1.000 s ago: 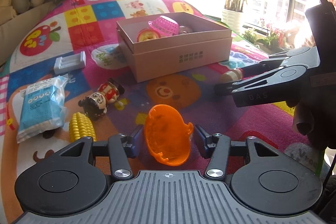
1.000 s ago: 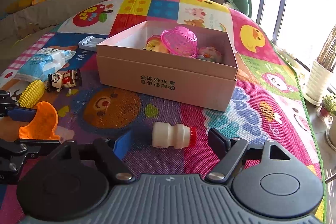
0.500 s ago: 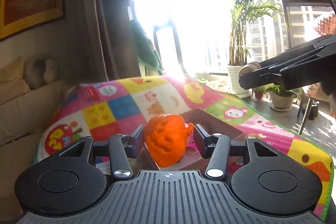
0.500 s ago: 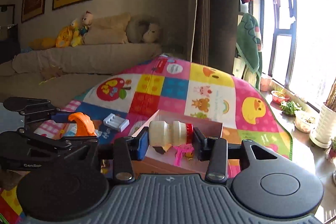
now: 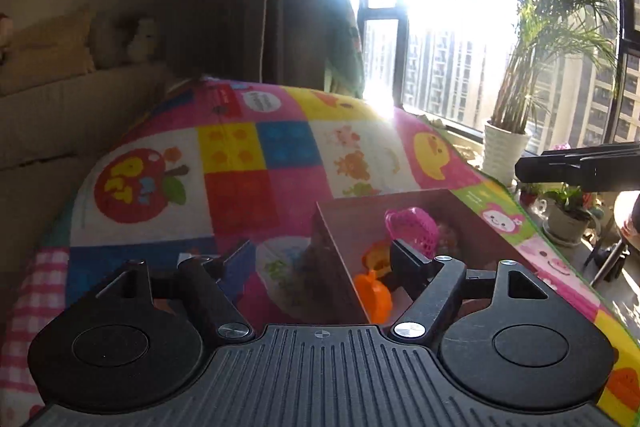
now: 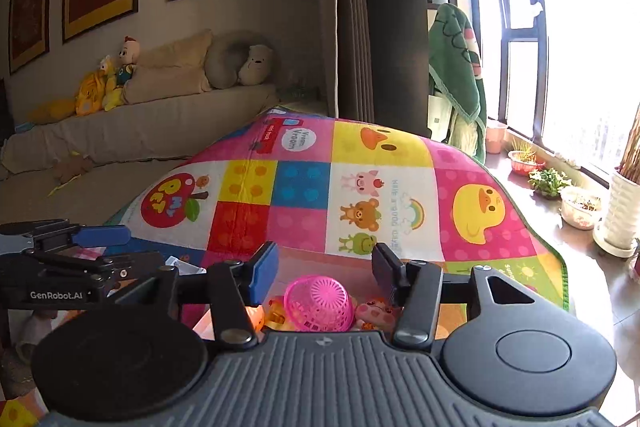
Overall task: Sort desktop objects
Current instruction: 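Lower the yogurt bottle and orange cup into the box with both tools, then grasp the wind-up doll figurine with the right tool while the left grasps the yellow corn toy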
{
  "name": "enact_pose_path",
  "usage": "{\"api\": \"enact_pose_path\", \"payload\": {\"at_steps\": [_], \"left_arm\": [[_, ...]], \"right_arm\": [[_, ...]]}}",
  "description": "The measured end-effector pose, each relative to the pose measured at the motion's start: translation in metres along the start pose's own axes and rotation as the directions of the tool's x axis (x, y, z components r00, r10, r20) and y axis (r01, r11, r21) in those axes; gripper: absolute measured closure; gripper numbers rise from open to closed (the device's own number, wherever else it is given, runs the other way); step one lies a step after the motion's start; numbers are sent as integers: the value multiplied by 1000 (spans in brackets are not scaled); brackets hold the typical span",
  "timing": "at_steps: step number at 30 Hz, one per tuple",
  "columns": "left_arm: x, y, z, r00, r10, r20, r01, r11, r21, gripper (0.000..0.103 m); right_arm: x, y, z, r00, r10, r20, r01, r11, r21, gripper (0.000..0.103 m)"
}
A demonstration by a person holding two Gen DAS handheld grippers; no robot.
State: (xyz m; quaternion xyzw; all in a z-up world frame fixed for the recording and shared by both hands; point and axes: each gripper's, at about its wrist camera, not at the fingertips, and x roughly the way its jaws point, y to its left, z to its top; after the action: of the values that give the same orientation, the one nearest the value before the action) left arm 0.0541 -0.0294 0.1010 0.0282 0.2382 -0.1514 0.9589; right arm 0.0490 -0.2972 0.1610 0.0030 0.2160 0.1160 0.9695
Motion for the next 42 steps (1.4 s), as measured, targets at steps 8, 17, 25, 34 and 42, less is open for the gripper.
{"api": "enact_pose_path", "payload": {"at_steps": [8, 17, 25, 34, 42], "left_arm": [[-46, 44, -84, 989, 99, -110, -101, 995, -12, 8], [-78, 93, -98, 970, 212, -117, -227, 964, -141, 6], [-83, 92, -108, 980, 156, -123, -175, 971, -165, 5], [-75, 62, -111, 989, 32, -142, -50, 991, -126, 3], [-47, 24, -110, 983, -39, -182, 33, 999, -38, 3]], "right_arm": [[14, 51, -59, 992, 29, -125, -45, 991, -124, 39], [45, 159, -106, 941, 218, -260, -281, 929, -240, 37], [99, 181, -112, 900, 263, -349, -339, 923, -179, 35], [50, 144, -116, 903, 278, -329, -322, 943, -87, 40], [-1, 63, -133, 958, 92, -271, -95, 995, 2, 40]]}}
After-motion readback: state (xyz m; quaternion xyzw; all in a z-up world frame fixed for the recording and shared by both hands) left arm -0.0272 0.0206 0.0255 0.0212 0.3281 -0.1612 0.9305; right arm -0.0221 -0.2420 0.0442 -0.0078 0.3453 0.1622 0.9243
